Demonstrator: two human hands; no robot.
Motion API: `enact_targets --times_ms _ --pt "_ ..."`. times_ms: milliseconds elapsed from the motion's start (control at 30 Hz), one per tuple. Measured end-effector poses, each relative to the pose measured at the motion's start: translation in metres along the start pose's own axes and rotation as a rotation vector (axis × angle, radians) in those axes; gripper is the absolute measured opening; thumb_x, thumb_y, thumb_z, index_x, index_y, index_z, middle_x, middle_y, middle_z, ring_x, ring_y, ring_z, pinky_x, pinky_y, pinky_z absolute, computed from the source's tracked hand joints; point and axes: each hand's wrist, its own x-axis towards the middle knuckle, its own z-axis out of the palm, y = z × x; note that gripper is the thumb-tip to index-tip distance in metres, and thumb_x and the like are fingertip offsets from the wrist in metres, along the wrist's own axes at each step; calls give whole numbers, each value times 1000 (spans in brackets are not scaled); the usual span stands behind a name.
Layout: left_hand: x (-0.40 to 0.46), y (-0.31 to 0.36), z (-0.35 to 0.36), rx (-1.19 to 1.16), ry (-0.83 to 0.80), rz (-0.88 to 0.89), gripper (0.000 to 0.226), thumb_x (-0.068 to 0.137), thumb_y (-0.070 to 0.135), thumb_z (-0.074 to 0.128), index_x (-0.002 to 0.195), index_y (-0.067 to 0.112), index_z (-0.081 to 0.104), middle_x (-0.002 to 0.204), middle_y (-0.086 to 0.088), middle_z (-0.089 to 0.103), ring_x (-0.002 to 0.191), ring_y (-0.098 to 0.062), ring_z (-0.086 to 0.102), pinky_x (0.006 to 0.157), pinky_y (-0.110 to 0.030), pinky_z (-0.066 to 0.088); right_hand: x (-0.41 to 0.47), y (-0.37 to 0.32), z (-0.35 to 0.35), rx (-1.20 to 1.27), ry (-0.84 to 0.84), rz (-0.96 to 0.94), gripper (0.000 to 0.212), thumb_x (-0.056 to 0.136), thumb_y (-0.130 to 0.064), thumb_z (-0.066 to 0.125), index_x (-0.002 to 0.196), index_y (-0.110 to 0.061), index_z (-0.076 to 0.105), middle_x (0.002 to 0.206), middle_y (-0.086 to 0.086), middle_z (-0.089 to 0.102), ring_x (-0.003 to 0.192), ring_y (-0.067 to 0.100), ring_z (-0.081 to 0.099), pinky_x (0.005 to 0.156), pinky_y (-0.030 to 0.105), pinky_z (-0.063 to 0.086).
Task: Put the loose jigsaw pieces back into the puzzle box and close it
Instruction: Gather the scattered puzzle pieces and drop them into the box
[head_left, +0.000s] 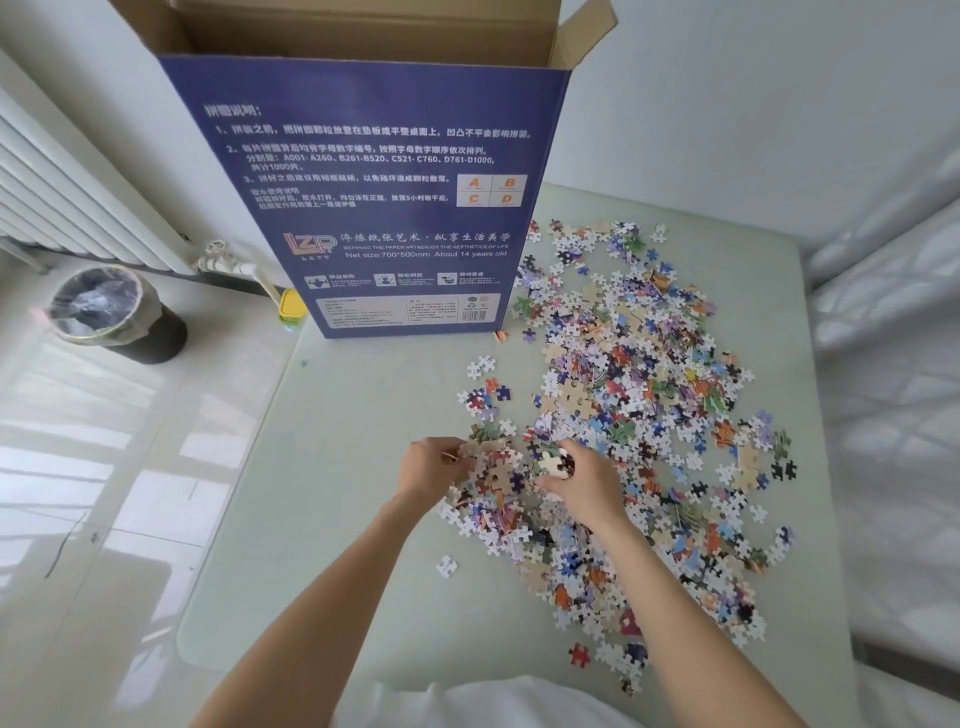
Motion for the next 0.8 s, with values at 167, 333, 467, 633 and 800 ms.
enact_targets --times_ms 167,333,467,633,800 --pt "-6 -9 -21 51 40 42 13 85 20 67 93 11 71 73 3 65 57 -2 54 44 -4 34 -9 -10 -12 73 23 -38 66 81 -28 70 137 -8 41 139 10 48 118 23 53 99 32 40" --pt "-14 1 -43 107 84 141 7 86 18 65 83 12 68 63 4 59 53 -6 48 43 -9 32 -14 -16 -30 60 103 -93 64 84 -29 68 139 -10 41 122 11 61 73 15 65 62 8 38" --pt "-25 24 -66 130 135 301 9 85 17 65 83 11 70 68 -1 66 60 -17 55 52 -21 39 -13 -25 -46 58 86 -169 64 85 -27 66 140 -11 38 114 10 63 46 -4 34 53 8 38" --pt "-44 85 -133 118 293 606 11 83 17 68 93 15 72 81 3 71 65 -6 62 62 -21 50 -23 -69 -107 105 173 -333 64 83 -32 67 138 -13 41 102 20 66 67 24 62 70 35 50" --pt "-65 170 -235 0 515 818 11 84 18 67 95 20 71 79 18 64 68 10 59 59 -7 44 -26 -122 -177 249 302 -541 52 79 -27 71 125 -10 52 98 6 67 81 38 63 78 39 51"
